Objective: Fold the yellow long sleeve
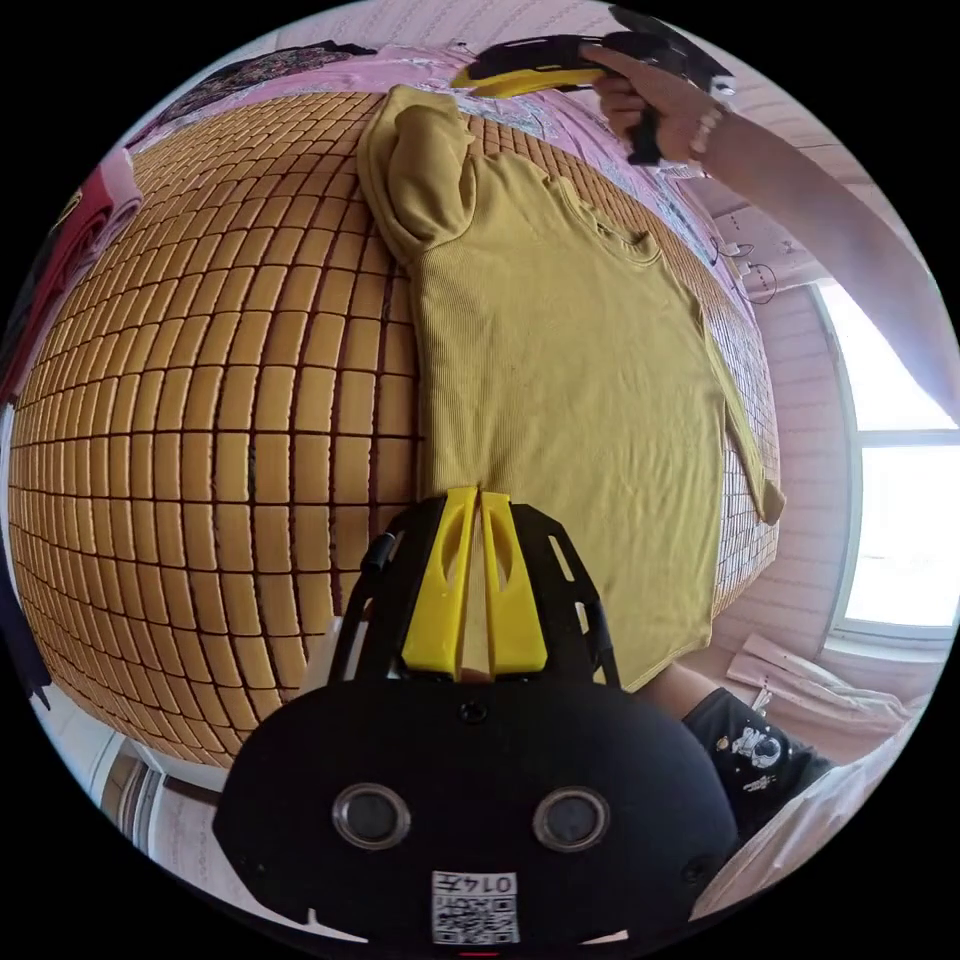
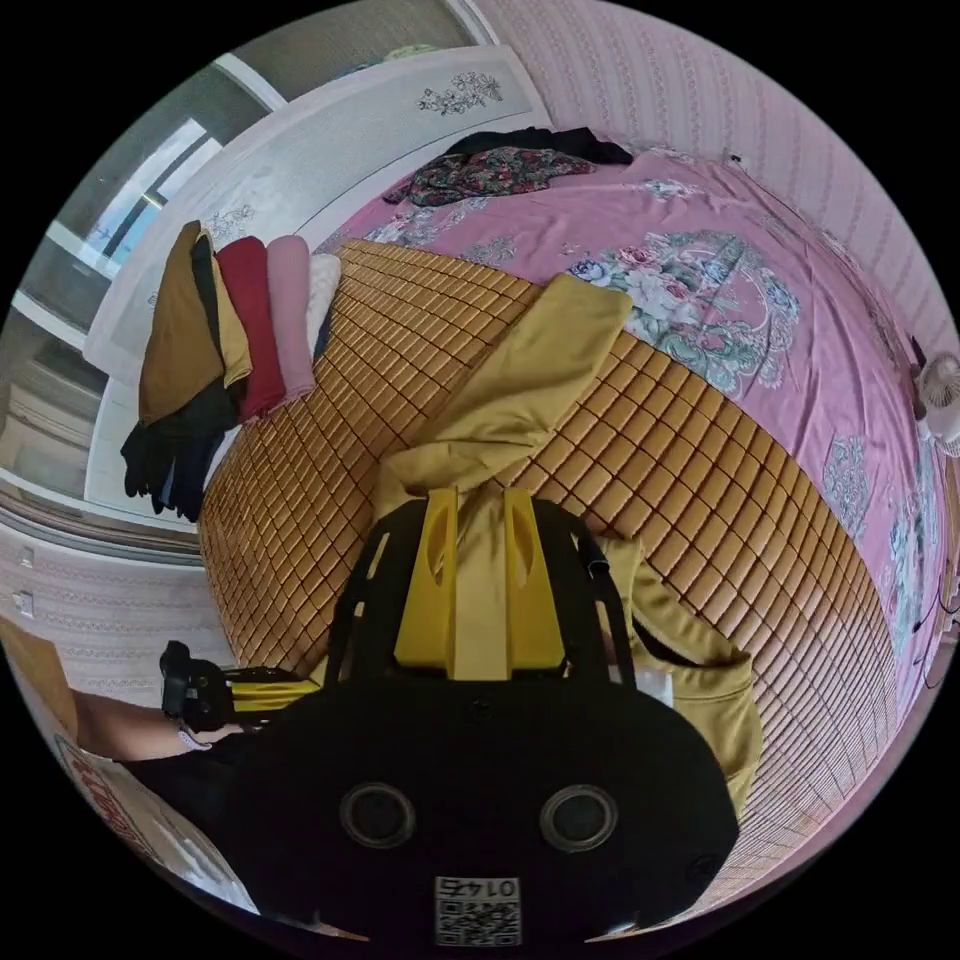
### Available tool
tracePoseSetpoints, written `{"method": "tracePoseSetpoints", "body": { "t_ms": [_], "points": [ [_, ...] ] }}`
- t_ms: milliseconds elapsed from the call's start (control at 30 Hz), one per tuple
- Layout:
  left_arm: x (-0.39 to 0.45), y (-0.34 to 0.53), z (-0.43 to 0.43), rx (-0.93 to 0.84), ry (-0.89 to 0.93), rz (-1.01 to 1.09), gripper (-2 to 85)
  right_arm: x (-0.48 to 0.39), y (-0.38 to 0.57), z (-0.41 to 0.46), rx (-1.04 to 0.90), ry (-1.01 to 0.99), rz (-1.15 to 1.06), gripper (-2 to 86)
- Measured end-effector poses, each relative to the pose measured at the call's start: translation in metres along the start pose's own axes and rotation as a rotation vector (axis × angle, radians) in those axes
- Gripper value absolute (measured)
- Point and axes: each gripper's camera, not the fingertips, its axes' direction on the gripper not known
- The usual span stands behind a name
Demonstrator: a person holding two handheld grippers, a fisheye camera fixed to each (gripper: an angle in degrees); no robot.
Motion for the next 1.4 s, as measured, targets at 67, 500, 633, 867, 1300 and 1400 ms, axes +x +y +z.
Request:
{"method": "tracePoseSetpoints", "body": {
  "t_ms": [67,500,633,867,1300,1400],
  "points": [
    [-0.016,0.008,-0.012,0.005,0.077,-0.039,-1.0,-0.019,-0.035,0.035,-0.018,0.021,-0.011,7.8],
    [-0.119,0.080,-0.142,0.180,0.261,-0.247,-1.0,-0.107,-0.062,0.154,-0.080,-0.189,-0.287,-0.3],
    [-0.156,0.110,-0.182,0.203,0.171,-0.303,-1.0,-0.186,0.005,0.143,-0.128,-0.159,-0.686,-0.3],
    [-0.138,0.118,-0.188,0.157,0.308,-0.246,-1.0,-0.055,-0.053,0.225,-0.165,0.217,-0.129,15.0],
    [-0.083,0.155,-0.166,-0.027,0.238,-0.129,-1.0,-0.041,-0.049,0.226,-0.075,0.058,-0.216,1.3],
    [-0.099,0.183,-0.194,0.038,0.272,-0.205,-1.0,-0.106,-0.014,0.184,-0.041,-0.290,-0.571,1.5]
  ]
}}
